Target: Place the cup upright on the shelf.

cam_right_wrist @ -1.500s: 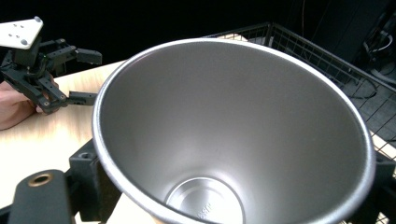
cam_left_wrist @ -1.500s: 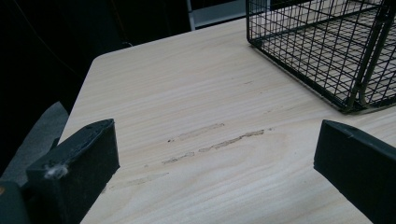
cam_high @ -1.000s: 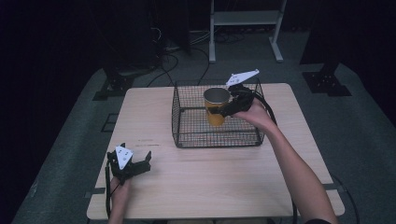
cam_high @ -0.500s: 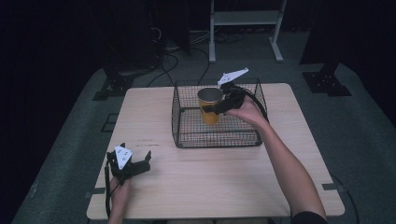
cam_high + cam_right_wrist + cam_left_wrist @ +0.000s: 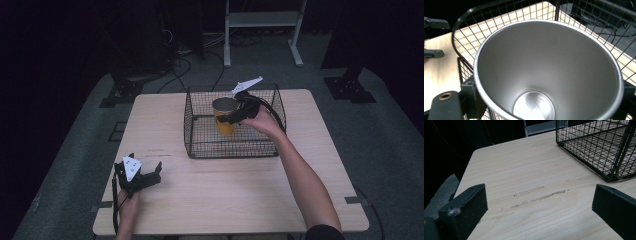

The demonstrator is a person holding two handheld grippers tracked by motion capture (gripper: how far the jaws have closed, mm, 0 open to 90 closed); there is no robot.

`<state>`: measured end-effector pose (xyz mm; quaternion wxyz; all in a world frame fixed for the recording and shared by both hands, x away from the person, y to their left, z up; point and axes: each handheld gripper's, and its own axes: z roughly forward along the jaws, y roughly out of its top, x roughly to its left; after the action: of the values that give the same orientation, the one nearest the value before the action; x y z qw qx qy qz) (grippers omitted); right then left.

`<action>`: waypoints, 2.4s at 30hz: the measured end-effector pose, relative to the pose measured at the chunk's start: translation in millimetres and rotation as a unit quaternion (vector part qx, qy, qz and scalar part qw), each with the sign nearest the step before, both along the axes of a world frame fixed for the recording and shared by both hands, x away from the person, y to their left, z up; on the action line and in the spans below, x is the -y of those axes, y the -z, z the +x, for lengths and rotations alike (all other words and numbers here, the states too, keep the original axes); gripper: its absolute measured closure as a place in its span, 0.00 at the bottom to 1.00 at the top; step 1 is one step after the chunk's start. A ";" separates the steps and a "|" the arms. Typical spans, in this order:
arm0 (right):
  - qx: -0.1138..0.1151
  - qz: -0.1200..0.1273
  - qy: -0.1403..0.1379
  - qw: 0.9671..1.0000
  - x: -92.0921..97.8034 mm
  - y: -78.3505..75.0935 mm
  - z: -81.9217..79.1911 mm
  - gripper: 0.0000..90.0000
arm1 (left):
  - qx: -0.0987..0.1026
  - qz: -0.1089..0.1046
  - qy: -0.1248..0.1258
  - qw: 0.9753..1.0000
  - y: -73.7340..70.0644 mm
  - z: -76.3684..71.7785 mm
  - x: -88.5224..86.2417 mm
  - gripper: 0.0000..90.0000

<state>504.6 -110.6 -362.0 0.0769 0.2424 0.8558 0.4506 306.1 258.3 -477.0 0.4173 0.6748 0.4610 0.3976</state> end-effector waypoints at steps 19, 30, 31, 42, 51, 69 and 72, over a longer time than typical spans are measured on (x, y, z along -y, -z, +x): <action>-0.017 -0.023 0.016 0.999 3.7 23.3 12.3 0.14 | 0.000 0.000 0.001 1.000 0.0 0.0 0.1 0.00; -0.021 -0.052 0.022 0.998 2.0 38.0 18.9 0.13 | 0.001 0.000 0.001 1.000 0.0 -0.1 0.2 0.00; -0.020 -0.059 0.021 0.998 0.8 39.6 18.9 0.13 | 0.001 0.000 0.001 1.000 0.0 -0.1 0.3 0.00; -0.002 -0.087 0.021 0.996 -2.6 41.9 16.8 0.12 | 0.001 0.000 0.002 1.000 0.0 -0.2 0.6 0.00; 0.005 -0.080 0.031 0.996 -1.1 35.2 14.3 0.03 | 0.001 0.002 0.002 1.000 0.1 -0.2 0.7 0.00; 0.024 -0.047 0.027 0.998 -3.1 19.1 5.9 0.02 | 0.000 0.005 0.000 1.000 0.1 0.0 1.3 0.00; 0.027 -0.033 0.034 0.999 1.7 13.7 6.0 0.02 | -0.001 0.005 -0.001 1.000 0.1 0.2 1.3 0.00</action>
<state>510.6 -112.3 -375.7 0.1234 0.2562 0.8588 0.4261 306.3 257.0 -477.1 0.4128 0.6773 0.4597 0.3995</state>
